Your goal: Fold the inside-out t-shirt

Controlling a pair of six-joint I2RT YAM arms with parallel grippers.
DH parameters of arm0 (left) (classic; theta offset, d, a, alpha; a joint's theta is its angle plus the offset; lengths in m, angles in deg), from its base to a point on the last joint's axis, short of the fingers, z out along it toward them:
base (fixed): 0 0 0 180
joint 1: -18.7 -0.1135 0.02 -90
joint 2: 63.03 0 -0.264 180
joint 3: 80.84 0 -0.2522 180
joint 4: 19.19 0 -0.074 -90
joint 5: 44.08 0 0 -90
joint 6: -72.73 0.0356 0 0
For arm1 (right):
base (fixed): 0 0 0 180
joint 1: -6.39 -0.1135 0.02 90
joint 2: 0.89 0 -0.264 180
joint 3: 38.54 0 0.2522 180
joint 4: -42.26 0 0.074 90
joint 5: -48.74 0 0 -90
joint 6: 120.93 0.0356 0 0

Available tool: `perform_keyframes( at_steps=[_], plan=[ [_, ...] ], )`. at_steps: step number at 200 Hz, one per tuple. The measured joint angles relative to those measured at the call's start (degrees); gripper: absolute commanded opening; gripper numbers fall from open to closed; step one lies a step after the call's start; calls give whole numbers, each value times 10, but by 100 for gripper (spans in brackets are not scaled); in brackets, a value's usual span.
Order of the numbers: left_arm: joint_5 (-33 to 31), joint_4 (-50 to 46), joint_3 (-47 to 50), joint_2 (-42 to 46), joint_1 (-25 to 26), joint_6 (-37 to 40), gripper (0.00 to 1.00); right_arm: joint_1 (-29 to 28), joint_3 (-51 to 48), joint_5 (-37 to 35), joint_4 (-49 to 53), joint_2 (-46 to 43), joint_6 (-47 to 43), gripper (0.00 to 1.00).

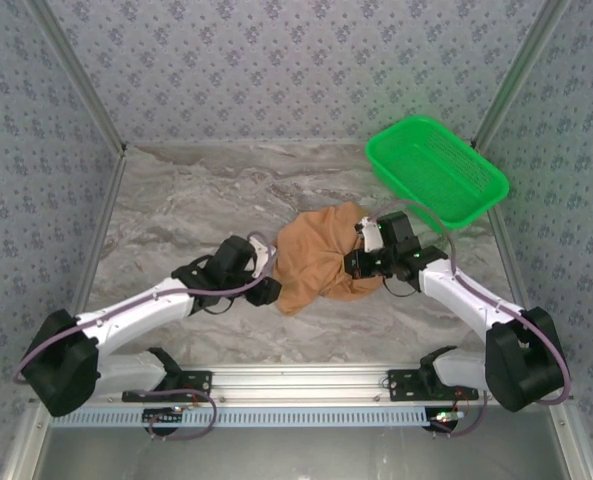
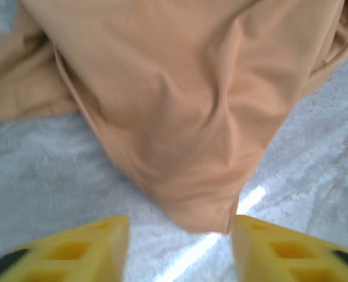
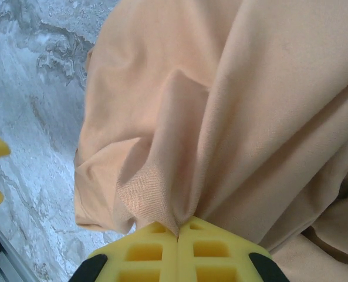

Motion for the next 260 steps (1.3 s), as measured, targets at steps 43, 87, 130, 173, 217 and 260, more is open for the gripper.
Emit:
perform_keyframes(
  at_steps=[43,87,130,173,217,260],
  plan=[
    [-16,49,-107,-125,43,71,66,0,4,0,17,0,-14,0],
    [-27,86,-143,-215,94,110,65,4,10,0,27,0,-15,0],
    [-43,106,-155,-276,96,127,19,10,14,-3,37,0,-17,0],
    [55,107,-162,-244,60,83,0,-3,62,-114,90,-3,-37,0],
    [211,145,-141,-121,-34,-18,0,-40,117,-187,105,-3,-58,9],
    [268,130,-128,-118,-54,-40,9,-45,123,-165,103,-4,-78,0]
  ],
)
